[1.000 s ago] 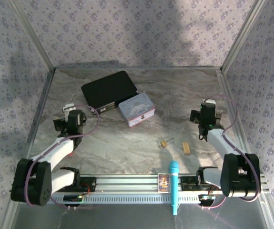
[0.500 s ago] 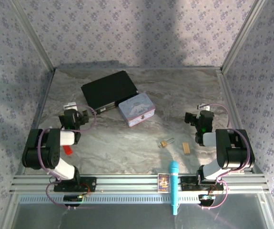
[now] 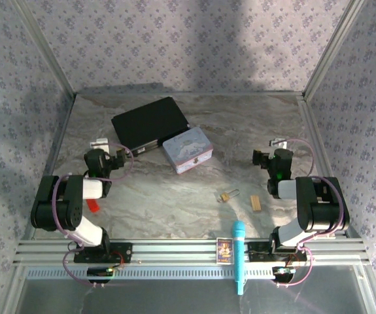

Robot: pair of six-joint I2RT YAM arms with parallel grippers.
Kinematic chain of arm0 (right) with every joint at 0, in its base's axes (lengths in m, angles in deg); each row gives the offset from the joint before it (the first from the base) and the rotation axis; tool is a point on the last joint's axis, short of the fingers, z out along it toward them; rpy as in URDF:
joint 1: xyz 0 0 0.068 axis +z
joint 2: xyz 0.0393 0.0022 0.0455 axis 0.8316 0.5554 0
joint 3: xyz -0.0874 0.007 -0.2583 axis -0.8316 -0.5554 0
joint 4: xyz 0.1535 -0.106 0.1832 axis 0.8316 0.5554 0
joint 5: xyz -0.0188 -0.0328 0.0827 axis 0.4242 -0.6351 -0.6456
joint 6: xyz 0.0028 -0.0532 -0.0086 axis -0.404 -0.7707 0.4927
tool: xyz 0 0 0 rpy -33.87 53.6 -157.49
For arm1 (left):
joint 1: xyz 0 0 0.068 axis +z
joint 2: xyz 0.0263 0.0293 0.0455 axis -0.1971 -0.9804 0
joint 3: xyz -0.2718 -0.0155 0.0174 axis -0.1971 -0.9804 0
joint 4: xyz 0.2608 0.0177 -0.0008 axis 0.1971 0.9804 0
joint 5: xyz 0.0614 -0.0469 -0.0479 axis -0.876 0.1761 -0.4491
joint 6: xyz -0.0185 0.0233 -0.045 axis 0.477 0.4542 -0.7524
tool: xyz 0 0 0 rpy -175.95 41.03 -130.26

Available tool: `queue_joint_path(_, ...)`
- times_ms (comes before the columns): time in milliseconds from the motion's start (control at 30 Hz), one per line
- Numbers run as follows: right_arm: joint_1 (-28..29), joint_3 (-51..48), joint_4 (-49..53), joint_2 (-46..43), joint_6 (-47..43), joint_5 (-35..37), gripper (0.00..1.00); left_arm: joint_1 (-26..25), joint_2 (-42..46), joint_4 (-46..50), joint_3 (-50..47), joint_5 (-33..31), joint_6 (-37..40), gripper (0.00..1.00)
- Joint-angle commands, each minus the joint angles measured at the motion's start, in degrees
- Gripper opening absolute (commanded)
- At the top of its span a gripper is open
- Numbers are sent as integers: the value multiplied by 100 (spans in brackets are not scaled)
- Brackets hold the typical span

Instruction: Unlock a padlock with a key

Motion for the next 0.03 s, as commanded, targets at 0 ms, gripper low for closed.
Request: queue_joint_path(0, -11, 131, -90, 39, -98, -58, 99, 17, 25, -223, 94, 139, 73, 100)
